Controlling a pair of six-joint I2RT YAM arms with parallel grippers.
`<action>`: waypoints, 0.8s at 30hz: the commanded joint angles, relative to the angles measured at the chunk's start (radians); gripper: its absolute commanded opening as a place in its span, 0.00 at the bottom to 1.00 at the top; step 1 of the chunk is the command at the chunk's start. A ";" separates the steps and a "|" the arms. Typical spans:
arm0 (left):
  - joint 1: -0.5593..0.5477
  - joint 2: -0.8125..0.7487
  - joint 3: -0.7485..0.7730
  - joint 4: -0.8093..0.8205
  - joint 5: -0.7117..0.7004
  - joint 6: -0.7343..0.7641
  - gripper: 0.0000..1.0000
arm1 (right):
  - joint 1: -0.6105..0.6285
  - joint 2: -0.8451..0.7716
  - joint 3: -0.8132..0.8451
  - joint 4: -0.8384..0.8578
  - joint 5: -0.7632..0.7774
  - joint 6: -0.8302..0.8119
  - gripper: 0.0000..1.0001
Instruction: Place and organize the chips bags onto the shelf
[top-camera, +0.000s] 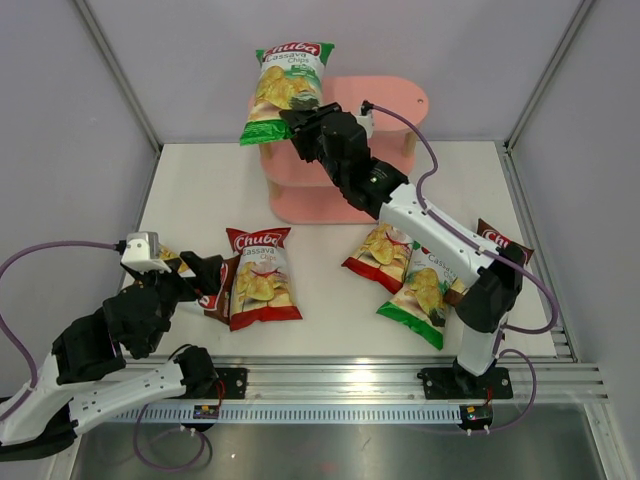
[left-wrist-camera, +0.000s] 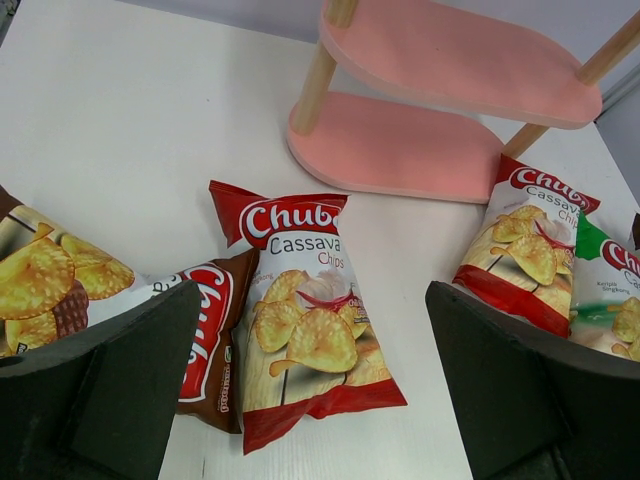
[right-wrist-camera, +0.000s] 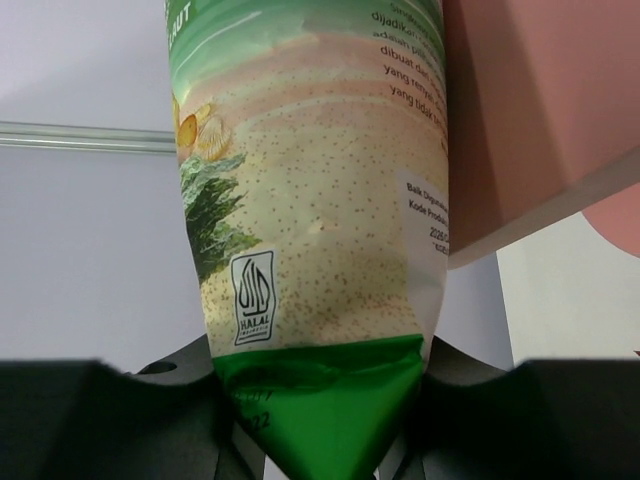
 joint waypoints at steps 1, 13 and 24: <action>0.004 -0.014 -0.006 0.017 -0.040 -0.008 0.99 | -0.015 0.014 0.059 -0.010 0.028 0.017 0.44; 0.002 -0.006 -0.009 0.023 -0.040 -0.006 0.99 | -0.027 0.051 0.104 -0.036 -0.019 0.014 0.57; 0.002 0.000 -0.004 0.026 -0.040 -0.012 0.99 | -0.021 -0.105 -0.086 0.010 -0.018 0.002 0.81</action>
